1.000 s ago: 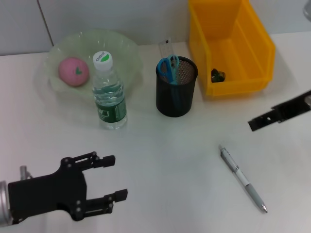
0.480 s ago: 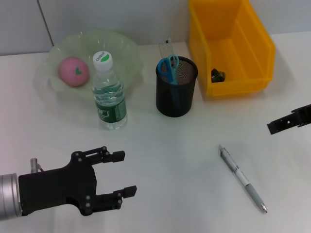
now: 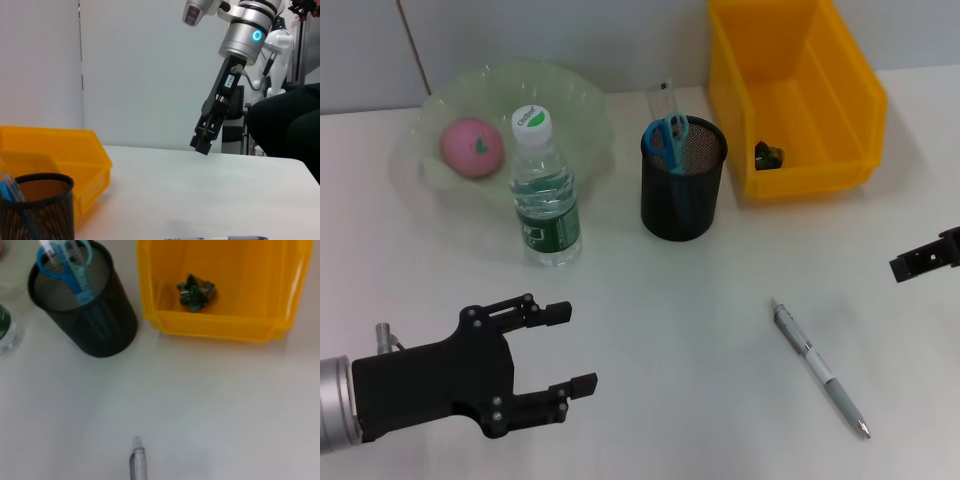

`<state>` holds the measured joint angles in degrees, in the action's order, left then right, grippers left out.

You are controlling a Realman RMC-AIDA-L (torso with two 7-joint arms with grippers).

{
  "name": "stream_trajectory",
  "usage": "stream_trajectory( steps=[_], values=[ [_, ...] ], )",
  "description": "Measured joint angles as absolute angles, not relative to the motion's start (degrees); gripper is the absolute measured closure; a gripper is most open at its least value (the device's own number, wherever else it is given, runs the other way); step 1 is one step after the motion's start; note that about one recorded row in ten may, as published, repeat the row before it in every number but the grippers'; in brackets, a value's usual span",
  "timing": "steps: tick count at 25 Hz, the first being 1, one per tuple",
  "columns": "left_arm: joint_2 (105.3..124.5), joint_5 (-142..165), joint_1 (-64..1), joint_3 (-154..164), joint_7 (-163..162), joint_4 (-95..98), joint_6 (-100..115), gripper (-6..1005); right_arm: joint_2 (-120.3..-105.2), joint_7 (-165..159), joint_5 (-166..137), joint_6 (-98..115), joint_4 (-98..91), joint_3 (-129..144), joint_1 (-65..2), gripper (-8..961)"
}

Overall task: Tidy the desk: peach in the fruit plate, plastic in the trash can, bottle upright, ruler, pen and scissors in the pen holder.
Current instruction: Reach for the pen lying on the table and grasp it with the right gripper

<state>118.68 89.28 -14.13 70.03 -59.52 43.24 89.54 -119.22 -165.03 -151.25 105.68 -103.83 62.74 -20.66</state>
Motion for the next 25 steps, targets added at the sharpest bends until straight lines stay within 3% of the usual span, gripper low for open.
stream_trajectory(
  steps=[25],
  values=[
    [118.73,87.81,-15.52,70.74,-57.82,42.46,89.46,238,-119.27,-167.45,-155.55,102.95,-90.58,69.21,-27.39,138]
  ],
)
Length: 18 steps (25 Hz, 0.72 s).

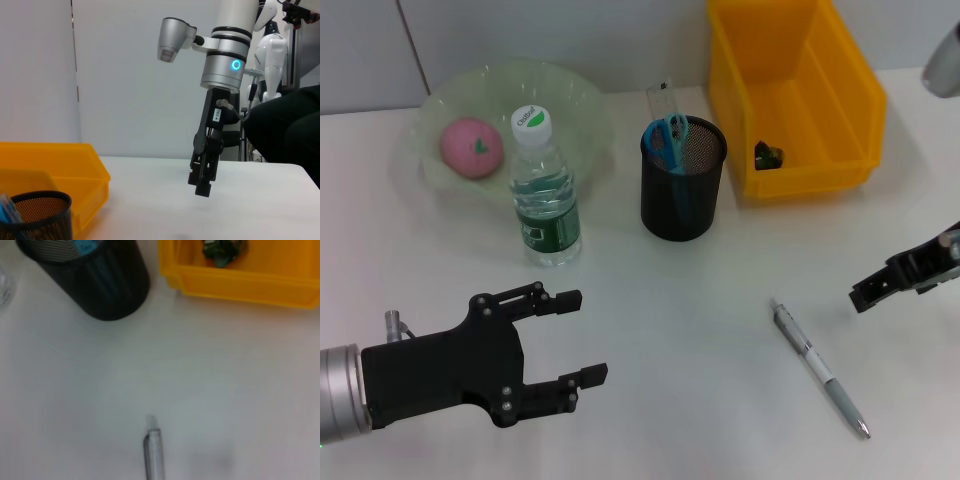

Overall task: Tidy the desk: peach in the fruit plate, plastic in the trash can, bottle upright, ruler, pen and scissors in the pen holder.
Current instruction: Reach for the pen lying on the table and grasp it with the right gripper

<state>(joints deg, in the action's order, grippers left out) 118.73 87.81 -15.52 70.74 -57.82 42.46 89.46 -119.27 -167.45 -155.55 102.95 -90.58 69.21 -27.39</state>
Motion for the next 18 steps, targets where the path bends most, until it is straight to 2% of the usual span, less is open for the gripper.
stream_trajectory(
  steps=[7,18],
  values=[
    [118.65,87.87,-15.56,70.75,-57.24,42.45,89.47,238,-119.79,-169.45,-158.17,103.19,-89.86,74.22,-29.94,142],
    [118.65,87.87,-15.21,70.60,-57.13,42.45,89.51,237,-119.82,-169.54,-158.38,102.23,-87.27,74.44,-32.00,149]
  ],
)
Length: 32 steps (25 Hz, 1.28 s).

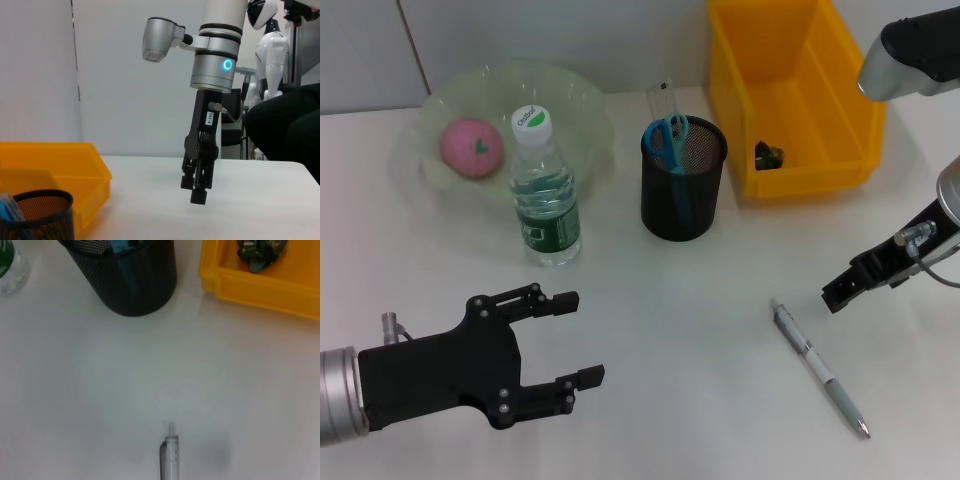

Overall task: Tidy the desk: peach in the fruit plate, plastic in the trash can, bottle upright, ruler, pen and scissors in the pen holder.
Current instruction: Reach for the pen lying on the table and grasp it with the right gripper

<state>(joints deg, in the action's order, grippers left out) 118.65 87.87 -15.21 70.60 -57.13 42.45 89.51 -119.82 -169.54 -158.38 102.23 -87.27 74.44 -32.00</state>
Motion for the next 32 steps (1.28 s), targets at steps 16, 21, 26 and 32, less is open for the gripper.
stream_trajectory(
  steps=[16,21,26,32],
  values=[
    [118.56,87.89,-15.05,70.16,-57.12,42.15,89.81,236,-119.79,-169.53,-158.28,102.12,-86.83,75.23,-32.34,158],
    [118.56,87.64,-15.03,70.04,-57.23,41.84,89.90,236,-119.73,-169.53,-158.12,102.12,-86.83,75.24,-32.44,161],
    [118.56,87.10,-15.02,70.04,-57.16,41.83,89.91,235,-119.70,-169.53,-158.08,101.98,-86.71,75.23,-32.53,164],
    [118.56,87.09,-15.03,70.04,-57.12,41.83,89.91,234,-119.70,-169.52,-157.92,101.37,-86.41,75.23,-32.53,168]
  ],
)
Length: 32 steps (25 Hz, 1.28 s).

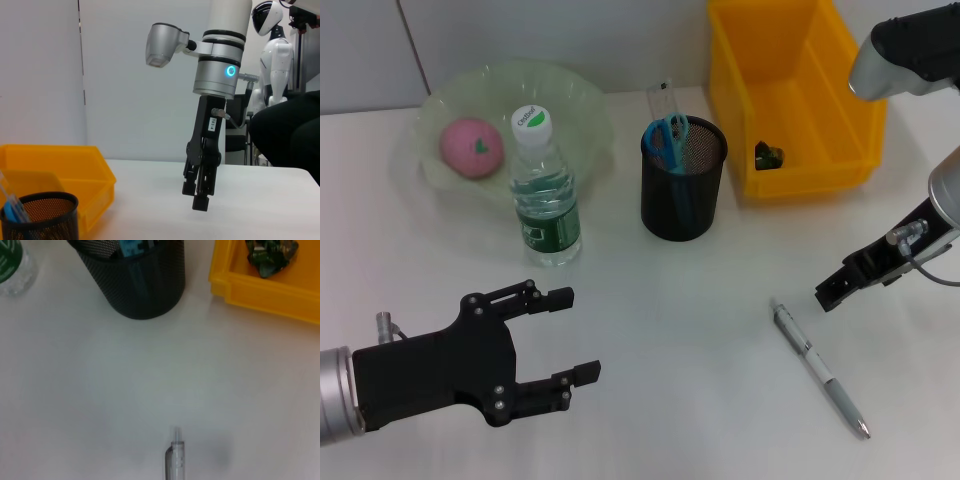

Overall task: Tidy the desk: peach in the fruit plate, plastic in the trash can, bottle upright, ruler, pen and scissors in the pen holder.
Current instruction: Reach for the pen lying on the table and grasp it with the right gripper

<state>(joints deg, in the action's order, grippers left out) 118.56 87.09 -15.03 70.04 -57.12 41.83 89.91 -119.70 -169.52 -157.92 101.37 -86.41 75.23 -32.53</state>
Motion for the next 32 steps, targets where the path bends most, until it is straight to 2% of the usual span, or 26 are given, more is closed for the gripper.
stream_trajectory(
  steps=[32],
  values=[
    [118.65,87.10,-15.47,70.57,-56.37,41.56,89.51,234,-119.88,-169.68,-155.17,94.61,-70.02,80.38,-38.79,186]
  ],
)
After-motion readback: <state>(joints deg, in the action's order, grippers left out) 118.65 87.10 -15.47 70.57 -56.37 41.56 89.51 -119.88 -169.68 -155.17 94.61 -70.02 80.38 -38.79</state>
